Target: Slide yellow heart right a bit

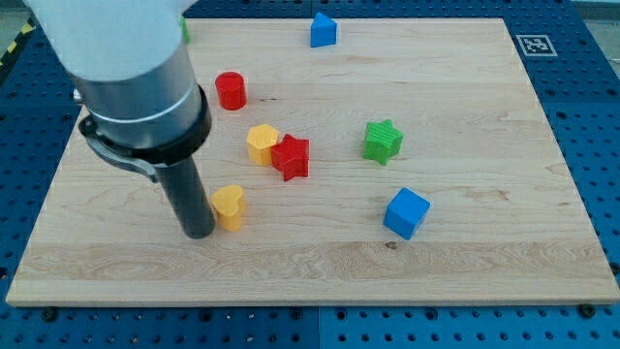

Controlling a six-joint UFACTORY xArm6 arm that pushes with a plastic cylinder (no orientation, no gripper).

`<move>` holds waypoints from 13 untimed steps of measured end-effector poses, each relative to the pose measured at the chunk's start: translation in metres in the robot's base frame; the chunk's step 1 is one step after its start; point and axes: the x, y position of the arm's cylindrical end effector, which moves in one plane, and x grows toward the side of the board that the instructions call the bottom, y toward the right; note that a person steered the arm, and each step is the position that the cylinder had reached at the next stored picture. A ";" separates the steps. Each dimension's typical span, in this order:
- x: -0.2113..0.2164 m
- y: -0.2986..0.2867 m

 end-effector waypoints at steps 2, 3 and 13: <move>0.000 0.020; 0.000 0.035; -0.038 0.184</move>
